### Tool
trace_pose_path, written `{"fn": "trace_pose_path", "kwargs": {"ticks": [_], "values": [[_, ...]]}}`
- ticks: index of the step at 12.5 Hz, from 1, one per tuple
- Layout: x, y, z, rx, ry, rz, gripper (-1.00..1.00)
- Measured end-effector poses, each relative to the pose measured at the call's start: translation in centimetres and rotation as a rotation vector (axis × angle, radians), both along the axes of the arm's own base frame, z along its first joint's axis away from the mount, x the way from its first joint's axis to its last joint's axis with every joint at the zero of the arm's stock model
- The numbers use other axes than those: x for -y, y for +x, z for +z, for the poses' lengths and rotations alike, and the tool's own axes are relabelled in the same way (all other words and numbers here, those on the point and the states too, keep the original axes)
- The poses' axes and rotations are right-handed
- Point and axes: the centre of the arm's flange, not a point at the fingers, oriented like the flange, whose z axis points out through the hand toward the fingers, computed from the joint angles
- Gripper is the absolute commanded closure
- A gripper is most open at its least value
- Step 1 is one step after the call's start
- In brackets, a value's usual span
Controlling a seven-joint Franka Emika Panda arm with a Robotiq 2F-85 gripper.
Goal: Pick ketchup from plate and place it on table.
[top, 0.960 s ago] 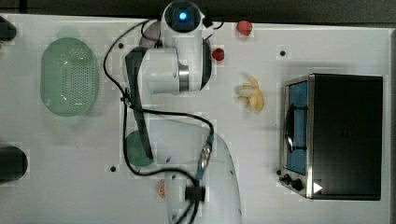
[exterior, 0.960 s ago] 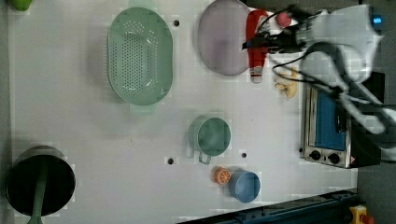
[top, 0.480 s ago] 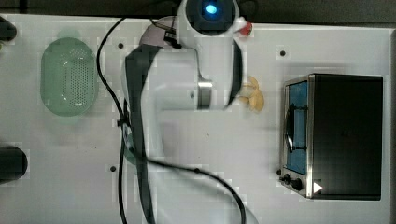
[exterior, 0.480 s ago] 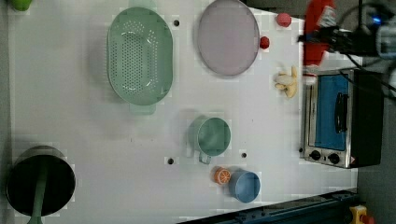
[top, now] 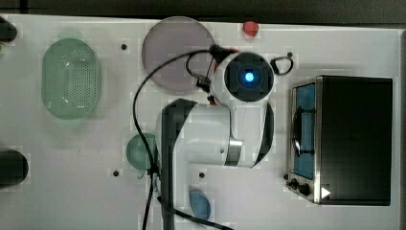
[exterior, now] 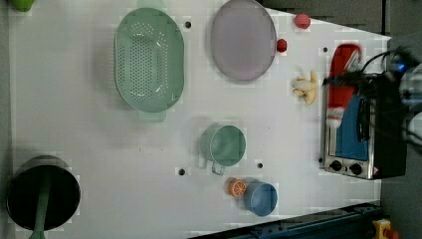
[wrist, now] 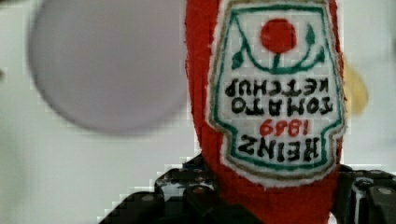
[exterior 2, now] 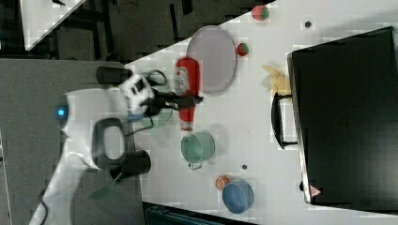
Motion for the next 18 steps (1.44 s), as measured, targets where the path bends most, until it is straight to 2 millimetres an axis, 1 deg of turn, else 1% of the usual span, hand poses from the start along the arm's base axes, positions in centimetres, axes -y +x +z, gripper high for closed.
{"fn": "trace_pose_path", "kwargs": {"ticks": [1, 3, 4, 5, 7, 9, 10, 12, 13, 14, 16, 18], "values": [[0.3, -1.5, -2.7, -0.030, 0.001, -0.006, -0.21], [0.5, -5.3, -8.3, -0.105, 0.008, -0.020, -0.21], [0.5, -7.1, -10.6, -0.133, 0.011, -0.023, -0.21], [0.4, -8.4, -12.6, -0.151, 0.011, -0.022, -0.21], [0.3, -9.6, -15.7, -0.195, 0.017, -0.021, -0.21], [-0.1, -9.5, -18.3, -0.221, 0.024, -0.011, -0.21], [-0.3, -9.4, -19.2, -0.206, 0.029, -0.015, -0.27], [-0.2, -9.5, -20.5, -0.194, 0.032, -0.022, -0.68], [-0.2, -9.7, -20.7, -0.200, 0.032, -0.022, -0.90], [-0.2, -9.9, -20.5, -0.204, 0.029, -0.018, -1.00], [-0.3, -9.6, -19.4, -0.189, 0.025, -0.012, -1.00], [-0.5, -8.5, -16.5, -0.165, 0.018, -0.024, -1.00]]}}
